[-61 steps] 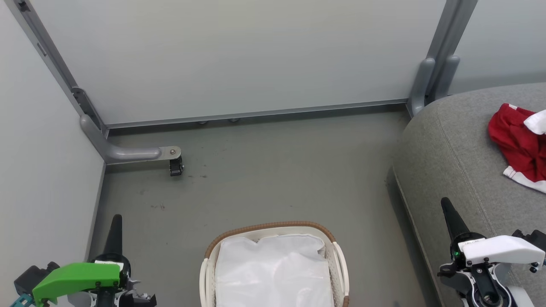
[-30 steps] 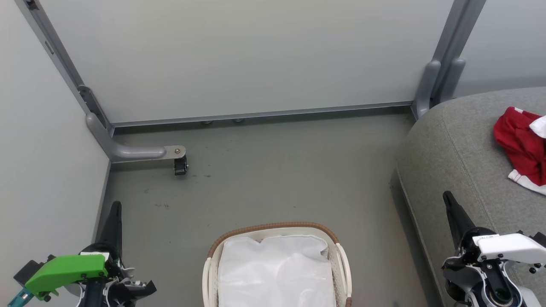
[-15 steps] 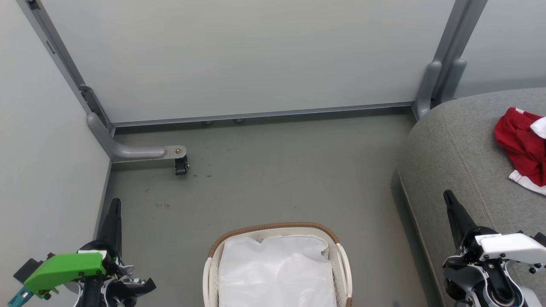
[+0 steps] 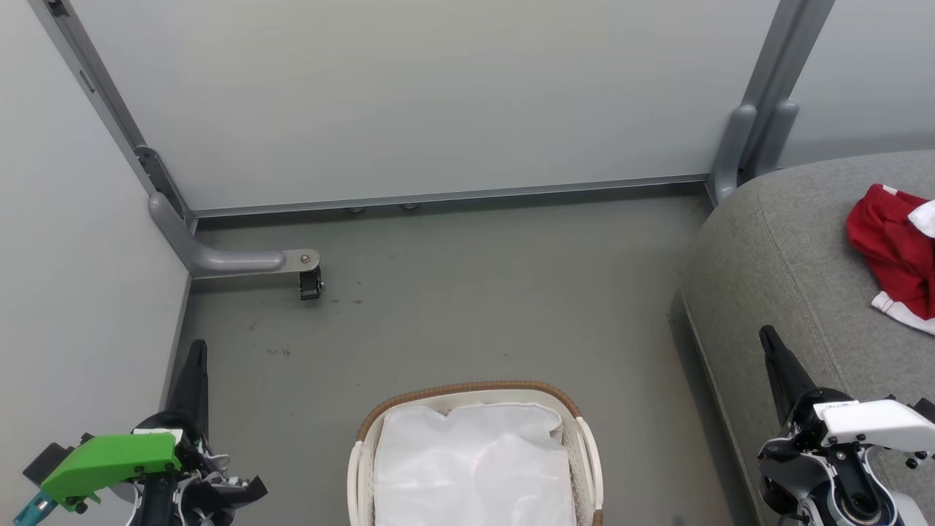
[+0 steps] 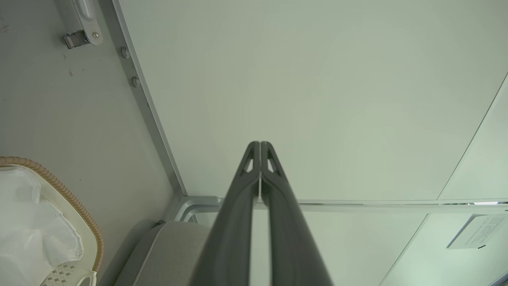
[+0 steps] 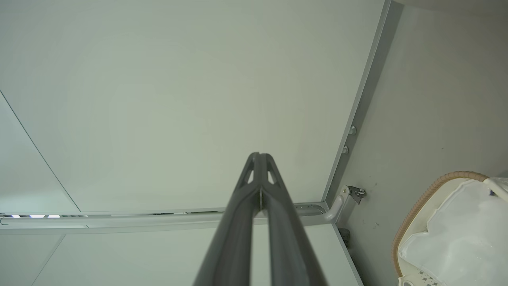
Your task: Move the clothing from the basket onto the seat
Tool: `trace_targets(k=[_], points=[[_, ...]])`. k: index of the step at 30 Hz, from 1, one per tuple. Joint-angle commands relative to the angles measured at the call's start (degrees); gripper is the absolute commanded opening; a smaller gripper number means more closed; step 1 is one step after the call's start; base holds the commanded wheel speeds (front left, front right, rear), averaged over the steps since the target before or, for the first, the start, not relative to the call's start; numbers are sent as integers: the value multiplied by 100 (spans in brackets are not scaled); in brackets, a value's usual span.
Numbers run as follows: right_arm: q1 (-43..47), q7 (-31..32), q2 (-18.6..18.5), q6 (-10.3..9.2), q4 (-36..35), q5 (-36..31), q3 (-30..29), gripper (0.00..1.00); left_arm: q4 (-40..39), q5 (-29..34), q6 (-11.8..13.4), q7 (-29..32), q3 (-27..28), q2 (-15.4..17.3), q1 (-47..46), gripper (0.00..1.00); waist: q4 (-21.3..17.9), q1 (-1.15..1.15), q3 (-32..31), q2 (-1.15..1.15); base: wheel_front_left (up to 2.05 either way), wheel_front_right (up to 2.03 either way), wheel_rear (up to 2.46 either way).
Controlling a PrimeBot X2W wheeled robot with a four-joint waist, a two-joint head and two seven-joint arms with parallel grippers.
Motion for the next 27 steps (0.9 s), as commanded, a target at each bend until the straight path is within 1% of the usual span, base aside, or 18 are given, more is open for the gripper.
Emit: trace_targets(k=[1,27], points=[[-5,9,-14,0,-22,20,-12,0,-12,-18,-25,27,14,42,-69,0,0,0,0,0,0,0,0],[-5,8,-14,0,-21,21,-11,0,-13,-19,-25,26,13,41,-69,0,0,0,0,0,0,0,0]])
